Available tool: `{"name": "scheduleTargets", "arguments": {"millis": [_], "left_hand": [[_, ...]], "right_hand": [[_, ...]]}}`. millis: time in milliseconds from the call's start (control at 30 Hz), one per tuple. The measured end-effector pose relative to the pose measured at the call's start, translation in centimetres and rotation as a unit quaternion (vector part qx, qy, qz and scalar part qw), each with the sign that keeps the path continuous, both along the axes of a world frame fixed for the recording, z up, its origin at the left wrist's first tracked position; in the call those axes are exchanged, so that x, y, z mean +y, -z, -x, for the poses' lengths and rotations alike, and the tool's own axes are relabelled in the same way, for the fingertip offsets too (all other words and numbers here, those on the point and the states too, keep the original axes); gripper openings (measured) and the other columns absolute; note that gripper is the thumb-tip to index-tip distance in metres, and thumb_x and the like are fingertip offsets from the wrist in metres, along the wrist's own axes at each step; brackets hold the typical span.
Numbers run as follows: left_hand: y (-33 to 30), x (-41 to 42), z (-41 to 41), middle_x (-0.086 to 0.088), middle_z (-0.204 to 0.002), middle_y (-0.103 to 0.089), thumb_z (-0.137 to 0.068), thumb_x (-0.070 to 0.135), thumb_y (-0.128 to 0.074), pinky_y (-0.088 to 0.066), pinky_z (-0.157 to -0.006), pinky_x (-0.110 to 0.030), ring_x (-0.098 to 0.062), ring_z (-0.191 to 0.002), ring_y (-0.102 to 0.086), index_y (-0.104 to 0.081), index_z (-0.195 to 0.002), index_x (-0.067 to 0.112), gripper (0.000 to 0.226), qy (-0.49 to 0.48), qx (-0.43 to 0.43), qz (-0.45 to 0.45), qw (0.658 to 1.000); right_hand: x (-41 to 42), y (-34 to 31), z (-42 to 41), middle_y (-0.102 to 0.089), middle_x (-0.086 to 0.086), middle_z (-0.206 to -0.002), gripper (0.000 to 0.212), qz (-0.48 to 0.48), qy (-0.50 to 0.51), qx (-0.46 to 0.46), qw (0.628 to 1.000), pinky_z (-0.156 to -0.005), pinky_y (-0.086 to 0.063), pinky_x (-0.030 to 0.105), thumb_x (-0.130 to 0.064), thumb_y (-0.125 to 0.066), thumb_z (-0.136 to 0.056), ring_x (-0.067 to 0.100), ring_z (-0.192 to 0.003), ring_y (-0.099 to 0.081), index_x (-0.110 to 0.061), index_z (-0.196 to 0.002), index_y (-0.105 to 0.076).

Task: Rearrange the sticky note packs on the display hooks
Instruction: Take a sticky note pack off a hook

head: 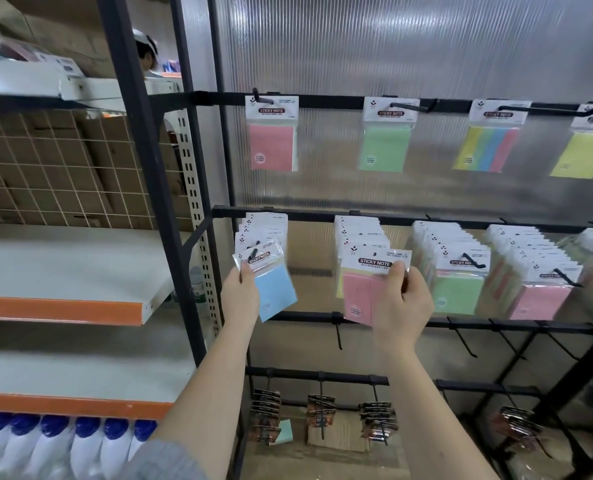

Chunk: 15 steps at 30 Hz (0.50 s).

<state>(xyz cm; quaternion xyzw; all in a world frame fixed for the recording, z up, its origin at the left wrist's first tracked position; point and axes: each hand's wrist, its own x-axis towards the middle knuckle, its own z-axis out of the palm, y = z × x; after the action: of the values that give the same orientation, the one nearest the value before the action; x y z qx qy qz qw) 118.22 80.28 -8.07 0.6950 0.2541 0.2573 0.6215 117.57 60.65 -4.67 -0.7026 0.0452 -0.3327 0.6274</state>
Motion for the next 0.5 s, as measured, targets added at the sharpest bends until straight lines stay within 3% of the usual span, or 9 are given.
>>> {"name": "scheduleTargets", "arguments": {"millis": [133,233,300,400,500], "left_hand": [[-0.7,-0.1,0.5,-0.003,-0.086,-0.061,-0.101,0.036,-0.035,-0.041,-0.060,-0.027,-0.019,-0.077,-0.059,-0.054,-0.093,0.018,0.028,-0.025,0.001,-0.009,1.000],[-0.8,-0.1,1.4,-0.001,-0.088,-0.058,-0.102,0.033,-0.031,-0.038,-0.069,-0.030,-0.018,-0.081,-0.054,-0.054,-0.092,0.018,0.029,-0.060,-0.005,-0.050,0.997],[-0.8,-0.2,2.2,0.004,-0.083,-0.055,-0.102,0.032,-0.030,-0.037,-0.063,-0.028,-0.013,-0.076,-0.052,-0.054,-0.090,0.016,0.031,-0.091,-0.008,-0.081,0.993],[-1.1,0.1,3.3,0.009,-0.072,-0.052,-0.101,0.035,-0.031,-0.034,-0.051,-0.023,-0.007,-0.067,-0.052,-0.053,-0.085,0.013,0.034,-0.131,0.004,-0.124,0.984],[-2.1,0.7,4.0,0.012,-0.073,-0.052,-0.101,0.037,-0.032,-0.036,-0.051,-0.021,-0.003,-0.068,-0.053,-0.051,-0.085,0.019,0.031,-0.152,-0.006,-0.129,0.980]], "right_hand": [[-0.3,-0.6,0.2,-0.047,-0.019,-0.049,0.044,0.049,-0.006,-0.017,0.999,-0.045,-0.031,0.015,-0.028,-0.043,-0.098,-0.002,-0.048,-0.041,-0.024,-0.056,-0.032],[-0.3,-1.2,0.4,-0.036,-0.009,-0.047,0.044,0.130,0.014,-0.017,0.991,-0.045,-0.023,0.022,-0.030,-0.043,-0.098,0.006,-0.045,-0.035,-0.027,-0.057,-0.029],[-0.1,-1.7,0.5,-0.031,-0.009,-0.047,0.046,0.156,0.020,-0.020,0.987,-0.045,-0.021,0.024,-0.030,-0.045,-0.098,0.007,-0.044,-0.029,-0.028,-0.056,-0.026],[0.3,-2.5,0.3,-0.030,-0.009,-0.048,0.046,0.163,0.007,-0.034,0.986,-0.044,-0.024,0.019,-0.033,-0.047,-0.097,0.006,-0.045,-0.034,-0.030,-0.056,-0.027],[1.0,-3.5,-0.3,-0.031,-0.010,-0.048,0.046,0.124,-0.026,-0.053,0.990,-0.048,-0.031,0.015,-0.033,-0.050,-0.096,0.001,-0.047,-0.038,-0.030,-0.055,-0.032]]}}
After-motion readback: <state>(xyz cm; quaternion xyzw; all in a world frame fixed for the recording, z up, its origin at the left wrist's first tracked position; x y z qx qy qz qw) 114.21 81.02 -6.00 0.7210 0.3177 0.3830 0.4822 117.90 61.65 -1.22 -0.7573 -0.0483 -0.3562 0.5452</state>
